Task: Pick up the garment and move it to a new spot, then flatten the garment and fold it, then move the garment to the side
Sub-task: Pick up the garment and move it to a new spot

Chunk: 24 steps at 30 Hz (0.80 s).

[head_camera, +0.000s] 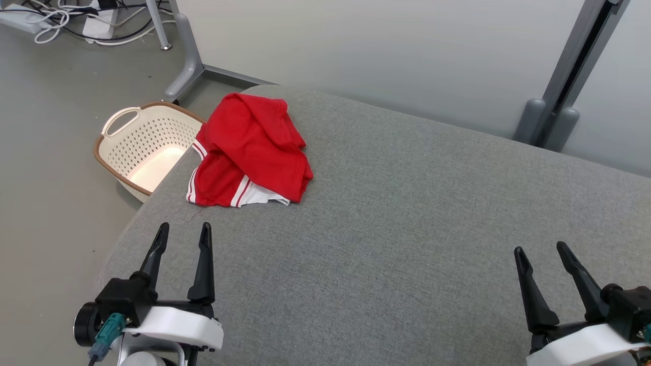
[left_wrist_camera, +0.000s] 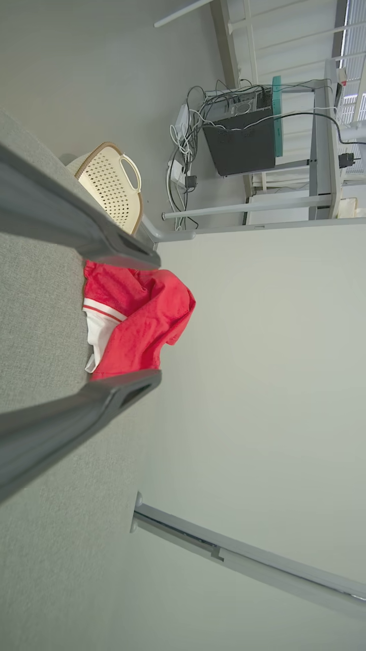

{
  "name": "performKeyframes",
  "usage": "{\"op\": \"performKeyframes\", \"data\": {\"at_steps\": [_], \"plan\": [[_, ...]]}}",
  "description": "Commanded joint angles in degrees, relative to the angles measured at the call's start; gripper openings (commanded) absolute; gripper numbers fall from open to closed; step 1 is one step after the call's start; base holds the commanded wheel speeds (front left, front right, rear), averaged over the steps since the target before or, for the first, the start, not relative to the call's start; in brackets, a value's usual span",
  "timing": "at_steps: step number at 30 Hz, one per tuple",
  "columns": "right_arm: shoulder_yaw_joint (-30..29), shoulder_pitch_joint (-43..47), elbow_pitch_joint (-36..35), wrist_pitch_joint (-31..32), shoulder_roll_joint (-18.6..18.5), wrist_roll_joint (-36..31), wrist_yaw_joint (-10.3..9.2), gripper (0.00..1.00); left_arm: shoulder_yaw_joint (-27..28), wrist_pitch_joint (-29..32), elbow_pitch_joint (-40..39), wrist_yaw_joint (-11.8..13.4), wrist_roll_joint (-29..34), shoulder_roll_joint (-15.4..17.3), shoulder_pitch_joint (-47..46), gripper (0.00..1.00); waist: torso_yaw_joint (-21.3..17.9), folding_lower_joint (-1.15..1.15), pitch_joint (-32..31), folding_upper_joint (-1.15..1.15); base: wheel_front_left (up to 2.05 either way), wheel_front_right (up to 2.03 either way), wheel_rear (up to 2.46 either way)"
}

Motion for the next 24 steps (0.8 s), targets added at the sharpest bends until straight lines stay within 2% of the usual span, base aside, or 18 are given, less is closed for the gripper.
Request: {"op": "performKeyframes", "data": {"at_steps": [1,6,13,19,24], "plan": [[-0.05,-0.89,-0.54,0.32,-0.58,-0.07,0.0,1.0,0.49,-0.24,0.54,-0.9,-0.09,-0.39,-1.61,1.0,-0.33,0.0,0.93,0.0,0.0,0.0,0.0],[0.51,-2.34,-1.66,1.4,-1.64,-0.06,0.0,1.0,1.52,-0.19,2.3,-2.29,0.0,-1.64,-4.37,1.0,-1.79,0.0,3.88,0.0,0.0,0.0,0.0],[1.53,-7.3,-5.19,4.09,-5.15,-0.48,0.0,1.0,5.16,-0.17,6.88,-5.08,-0.19,-3.98,-11.42,1.0,-6.51,0.0,14.35,0.0,0.0,0.0,0.0],[1.74,-12.05,-6.93,4.88,-7.63,-0.17,0.0,1.0,8.06,-0.17,16.03,-8.11,-1.08,-5.09,-19.85,1.0,-9.97,0.0,22.71,0.0,0.0,0.0,0.0],[2.0,-14.56,-6.98,4.24,-8.36,0.0,0.0,1.0,10.03,-0.17,27.23,-10.16,-2.03,-5.33,-27.09,1.0,-12.02,0.0,26.96,0.0,0.0,0.0,0.0]]}}
